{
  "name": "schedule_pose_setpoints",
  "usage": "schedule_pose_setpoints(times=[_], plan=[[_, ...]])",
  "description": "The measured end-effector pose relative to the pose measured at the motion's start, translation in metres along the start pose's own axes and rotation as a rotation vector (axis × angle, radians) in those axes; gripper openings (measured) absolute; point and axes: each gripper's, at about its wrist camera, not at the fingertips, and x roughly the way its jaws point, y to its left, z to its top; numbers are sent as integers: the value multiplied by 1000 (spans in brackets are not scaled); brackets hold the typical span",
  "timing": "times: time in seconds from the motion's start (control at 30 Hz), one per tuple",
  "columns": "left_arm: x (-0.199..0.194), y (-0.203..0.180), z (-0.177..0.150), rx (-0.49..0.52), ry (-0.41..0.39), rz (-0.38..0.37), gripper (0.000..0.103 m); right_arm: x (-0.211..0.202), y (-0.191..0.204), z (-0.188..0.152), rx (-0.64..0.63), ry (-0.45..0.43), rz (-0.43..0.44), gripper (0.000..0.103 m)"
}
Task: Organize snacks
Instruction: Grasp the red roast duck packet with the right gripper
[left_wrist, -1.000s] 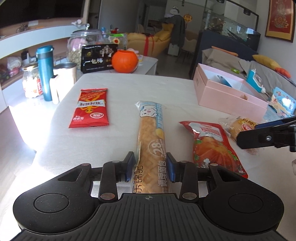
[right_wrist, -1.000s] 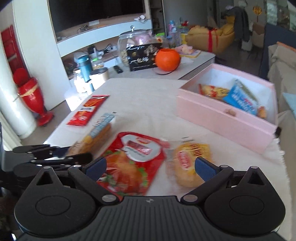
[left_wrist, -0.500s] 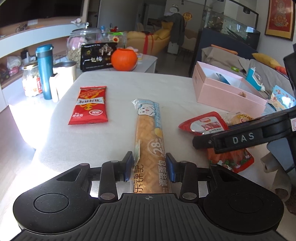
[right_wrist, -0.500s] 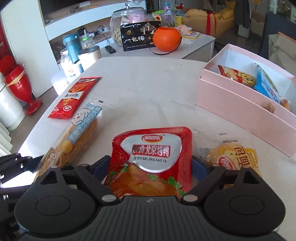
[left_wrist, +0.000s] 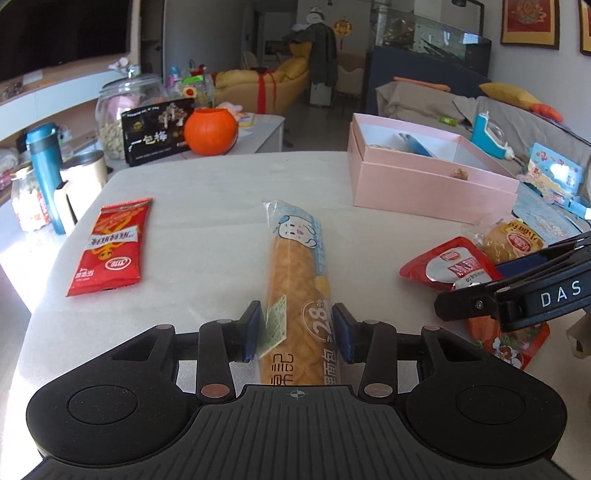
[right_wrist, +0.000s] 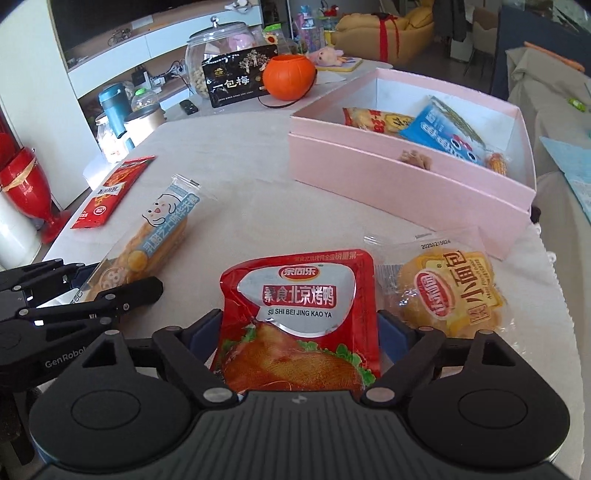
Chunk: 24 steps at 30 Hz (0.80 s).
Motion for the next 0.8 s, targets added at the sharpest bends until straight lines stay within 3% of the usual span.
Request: schedule_pose_setpoints(times=[0.2,0.37,0.8], plan=[[0,-1,-1,21,-14,2,45,10,9,5,37,-10,-32,101],[-1,-1,-2,23,-18,2,45,23,22,13,8,-18,-82,102],[-2,0,-3,15,-21,-5,45,-8,5,4,-63,-9,-20,88]])
